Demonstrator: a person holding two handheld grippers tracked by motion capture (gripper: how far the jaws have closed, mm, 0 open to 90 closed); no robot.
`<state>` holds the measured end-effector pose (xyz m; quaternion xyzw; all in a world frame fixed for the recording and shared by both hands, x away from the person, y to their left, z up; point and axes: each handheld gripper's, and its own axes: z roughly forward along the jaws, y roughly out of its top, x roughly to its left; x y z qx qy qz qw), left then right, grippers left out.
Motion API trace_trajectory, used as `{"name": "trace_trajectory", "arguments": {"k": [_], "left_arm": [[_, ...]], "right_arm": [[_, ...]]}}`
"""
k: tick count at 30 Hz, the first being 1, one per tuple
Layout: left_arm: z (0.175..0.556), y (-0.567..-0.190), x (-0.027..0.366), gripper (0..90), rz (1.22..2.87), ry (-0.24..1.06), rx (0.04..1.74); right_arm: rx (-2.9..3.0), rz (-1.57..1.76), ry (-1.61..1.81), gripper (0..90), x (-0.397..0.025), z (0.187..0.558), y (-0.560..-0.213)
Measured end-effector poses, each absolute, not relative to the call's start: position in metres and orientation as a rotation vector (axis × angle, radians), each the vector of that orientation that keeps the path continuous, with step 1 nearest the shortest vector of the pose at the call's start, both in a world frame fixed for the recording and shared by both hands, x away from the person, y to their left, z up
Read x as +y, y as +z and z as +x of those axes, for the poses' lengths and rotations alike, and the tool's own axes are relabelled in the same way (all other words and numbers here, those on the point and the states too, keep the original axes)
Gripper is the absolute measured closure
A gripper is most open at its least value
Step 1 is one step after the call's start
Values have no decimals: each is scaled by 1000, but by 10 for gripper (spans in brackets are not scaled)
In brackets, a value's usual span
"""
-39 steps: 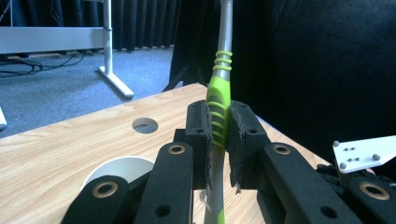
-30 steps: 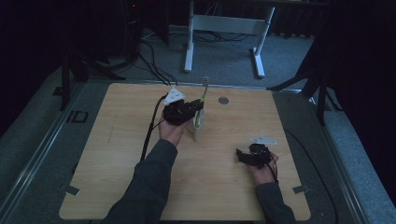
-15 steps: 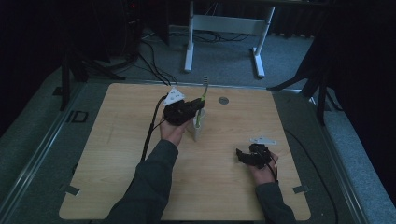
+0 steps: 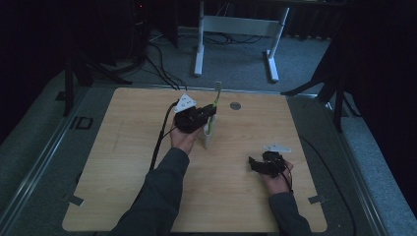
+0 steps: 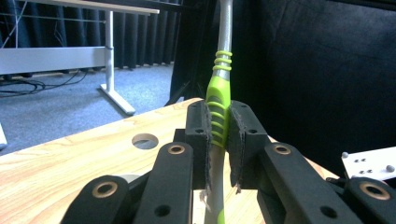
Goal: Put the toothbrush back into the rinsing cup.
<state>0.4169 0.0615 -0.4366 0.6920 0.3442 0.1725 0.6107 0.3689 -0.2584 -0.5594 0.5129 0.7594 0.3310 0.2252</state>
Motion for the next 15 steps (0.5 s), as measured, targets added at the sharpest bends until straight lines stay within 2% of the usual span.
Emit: {"name": "trace_trajectory", "arguments": {"k": [15], "left_arm": [[423, -444, 64, 796, 1595, 402, 800]], "right_arm": [[2096, 1415, 914, 247, -258, 369, -559]]}}
